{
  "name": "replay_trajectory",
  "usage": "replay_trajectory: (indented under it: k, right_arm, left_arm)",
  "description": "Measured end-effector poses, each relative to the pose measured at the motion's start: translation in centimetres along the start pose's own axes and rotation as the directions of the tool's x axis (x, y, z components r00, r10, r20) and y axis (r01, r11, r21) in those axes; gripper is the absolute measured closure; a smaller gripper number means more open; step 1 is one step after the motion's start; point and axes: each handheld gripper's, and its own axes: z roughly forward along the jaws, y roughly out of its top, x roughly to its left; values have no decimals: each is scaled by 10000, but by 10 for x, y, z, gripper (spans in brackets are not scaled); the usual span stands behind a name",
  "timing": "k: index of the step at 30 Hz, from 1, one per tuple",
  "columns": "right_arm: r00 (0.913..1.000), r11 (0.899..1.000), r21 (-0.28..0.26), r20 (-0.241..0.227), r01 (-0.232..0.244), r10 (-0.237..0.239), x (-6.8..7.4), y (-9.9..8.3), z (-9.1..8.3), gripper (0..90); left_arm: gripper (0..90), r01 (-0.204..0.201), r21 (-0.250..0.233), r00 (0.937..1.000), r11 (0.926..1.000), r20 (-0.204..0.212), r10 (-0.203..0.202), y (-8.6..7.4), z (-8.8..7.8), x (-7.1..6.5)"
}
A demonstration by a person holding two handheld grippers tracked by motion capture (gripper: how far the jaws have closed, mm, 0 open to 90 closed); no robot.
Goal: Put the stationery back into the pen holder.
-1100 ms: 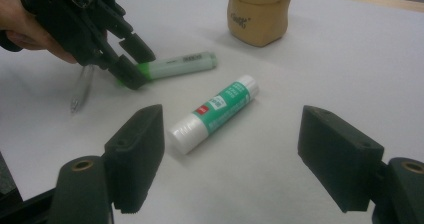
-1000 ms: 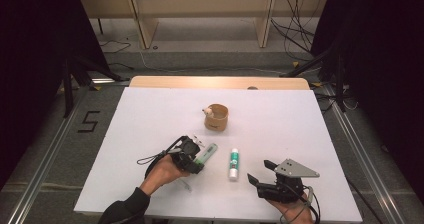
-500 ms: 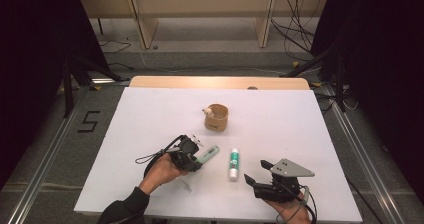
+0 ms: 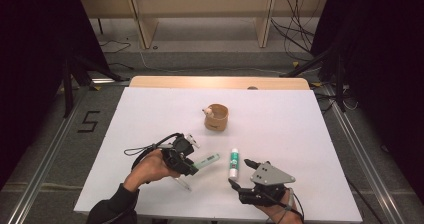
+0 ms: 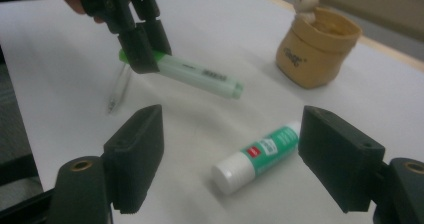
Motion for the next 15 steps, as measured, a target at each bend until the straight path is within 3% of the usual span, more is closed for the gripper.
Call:
replay_trajectory:
  k: [5, 9, 12, 15]
  right_arm:
    - [9925, 9926, -94, -157, 1208, -1210, 17, 12, 8, 272]
    - [9723, 9724, 51, -169, 2332, -2331, 31, 18, 19, 277]
    - [9491, 9487, 258, -128, 3151, -3148, 41, 20, 28, 282]
    - [9150, 9144, 462, 128, 4023, -4032, 49, 20, 35, 283]
  left_arm:
    - [667, -407, 170, 9990, 9990, 169, 404, 1, -6, -9]
    - [667, -559, 334, 9979, 9979, 356, 548, 2, -5, -14]
    - [667, -645, 441, 9972, 9969, 418, 626, 1, -5, -16]
    - [667, -612, 470, 9970, 9970, 498, 588, 1, -6, -16]
